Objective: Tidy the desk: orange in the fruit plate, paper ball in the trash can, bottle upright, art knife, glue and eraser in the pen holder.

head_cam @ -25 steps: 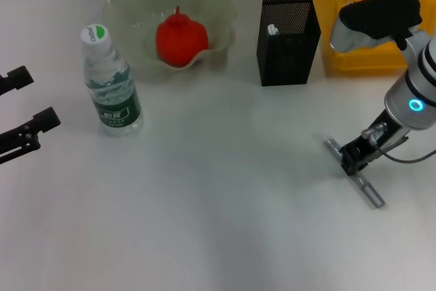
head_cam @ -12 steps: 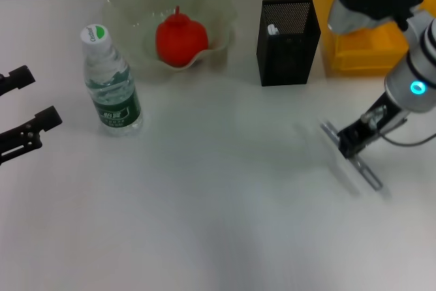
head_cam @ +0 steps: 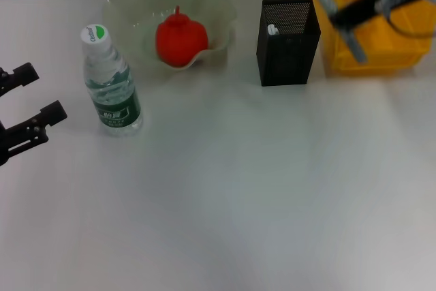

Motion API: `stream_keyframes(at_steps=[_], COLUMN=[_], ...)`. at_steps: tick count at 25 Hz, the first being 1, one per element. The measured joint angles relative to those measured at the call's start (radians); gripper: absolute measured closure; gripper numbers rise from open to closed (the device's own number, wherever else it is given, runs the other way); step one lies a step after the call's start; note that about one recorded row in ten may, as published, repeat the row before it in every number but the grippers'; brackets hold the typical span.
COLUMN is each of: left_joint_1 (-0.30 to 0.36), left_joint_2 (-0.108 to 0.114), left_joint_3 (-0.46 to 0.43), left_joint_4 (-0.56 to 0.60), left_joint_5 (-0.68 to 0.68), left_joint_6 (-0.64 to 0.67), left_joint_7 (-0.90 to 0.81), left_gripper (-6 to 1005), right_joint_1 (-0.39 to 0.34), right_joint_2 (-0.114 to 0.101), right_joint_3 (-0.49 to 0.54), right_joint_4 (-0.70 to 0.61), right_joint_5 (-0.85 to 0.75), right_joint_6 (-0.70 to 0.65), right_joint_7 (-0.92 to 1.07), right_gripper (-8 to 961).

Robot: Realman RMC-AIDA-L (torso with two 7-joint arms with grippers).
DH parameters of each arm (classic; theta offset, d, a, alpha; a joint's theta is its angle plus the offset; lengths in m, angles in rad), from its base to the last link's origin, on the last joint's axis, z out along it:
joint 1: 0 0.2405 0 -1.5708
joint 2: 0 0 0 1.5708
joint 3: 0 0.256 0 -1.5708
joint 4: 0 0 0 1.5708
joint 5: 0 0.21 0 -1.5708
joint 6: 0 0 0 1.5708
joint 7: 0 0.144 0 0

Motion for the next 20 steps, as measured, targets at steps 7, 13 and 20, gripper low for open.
stream_keyframes(at_steps=[7, 13, 20], left_joint_1=[0.0, -0.001, 0.001], left_joint_2=[-0.022, -0.024, -0.024], left_joint_3=[-0.024, -0.031, -0.037], left_joint_4=[-0.006, -0.025, -0.03], left_joint_5=[-0.001, -0.003, -0.003], left_joint_6=[-0.016, -0.023, -0.028], left_joint_7=[-0.007, -0.016, -0.016], left_gripper=[186, 186, 186], right_joint_1=[-0.153, -0.213, -0.231], right_joint_2=[0.002, 0.002, 0.003], right_joint_3=[-0.047, -0.058, -0.121], right_joint_4=[0.015, 0.224, 0.394], right_joint_5=[0.106, 0.389, 0.602], right_joint_6=[0.431, 0.705, 0.881], right_joint_7=[-0.164, -0.466, -0.752], right_gripper=[840, 840, 841])
